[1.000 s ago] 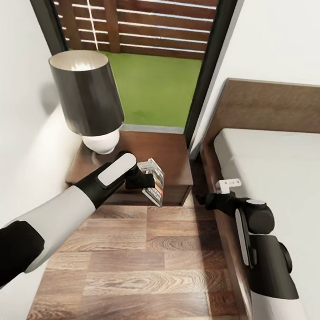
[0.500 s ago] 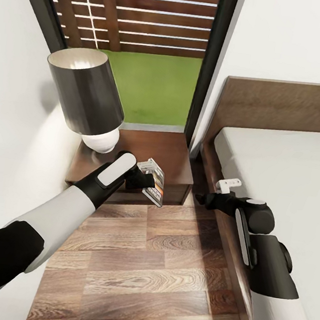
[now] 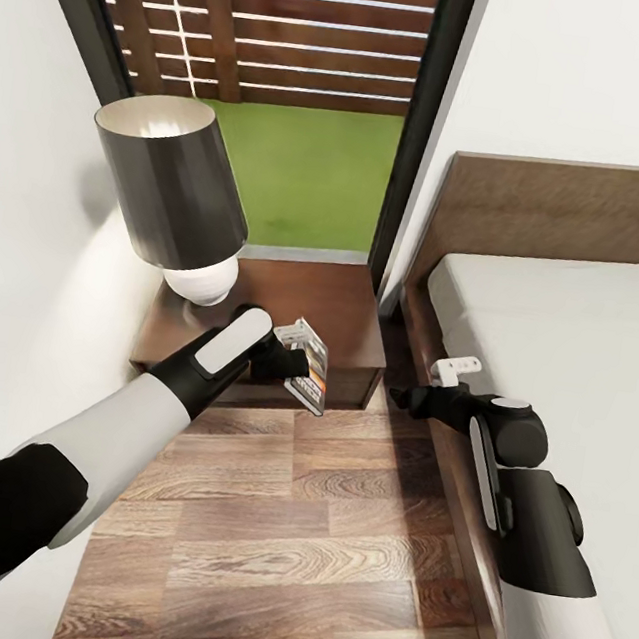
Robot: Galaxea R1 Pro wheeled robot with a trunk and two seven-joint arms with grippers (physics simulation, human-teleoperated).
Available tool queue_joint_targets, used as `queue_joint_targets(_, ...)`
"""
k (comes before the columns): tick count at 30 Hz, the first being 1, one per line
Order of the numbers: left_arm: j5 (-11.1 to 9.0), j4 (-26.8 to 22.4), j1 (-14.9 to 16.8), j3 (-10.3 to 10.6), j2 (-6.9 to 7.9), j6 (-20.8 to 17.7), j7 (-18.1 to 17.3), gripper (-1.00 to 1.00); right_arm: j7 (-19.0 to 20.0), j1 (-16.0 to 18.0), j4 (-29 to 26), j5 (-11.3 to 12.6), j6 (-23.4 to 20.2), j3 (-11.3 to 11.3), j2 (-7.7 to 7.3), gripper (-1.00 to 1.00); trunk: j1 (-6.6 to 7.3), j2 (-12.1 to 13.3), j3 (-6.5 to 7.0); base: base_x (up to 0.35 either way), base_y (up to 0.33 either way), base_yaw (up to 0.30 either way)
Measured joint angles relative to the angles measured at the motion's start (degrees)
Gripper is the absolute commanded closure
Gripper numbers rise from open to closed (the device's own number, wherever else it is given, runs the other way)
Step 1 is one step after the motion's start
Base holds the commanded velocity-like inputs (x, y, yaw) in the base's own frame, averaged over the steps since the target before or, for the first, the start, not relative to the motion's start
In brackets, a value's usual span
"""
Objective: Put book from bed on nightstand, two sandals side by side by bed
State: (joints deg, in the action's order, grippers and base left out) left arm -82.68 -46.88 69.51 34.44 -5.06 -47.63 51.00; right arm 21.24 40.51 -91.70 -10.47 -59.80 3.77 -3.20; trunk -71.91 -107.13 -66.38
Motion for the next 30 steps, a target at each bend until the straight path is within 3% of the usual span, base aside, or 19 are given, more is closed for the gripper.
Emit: queue_joint_targets(30, -0.1, 0.1, -1.8, -0.2, 0.28, 3.3, -2.7, 1.00, 0.0, 0.0, 0.0, 0.0, 0.0, 0.1, 0.53, -1.00, 0.00, 0.0, 0.00, 0.000, 0.000, 0.000)
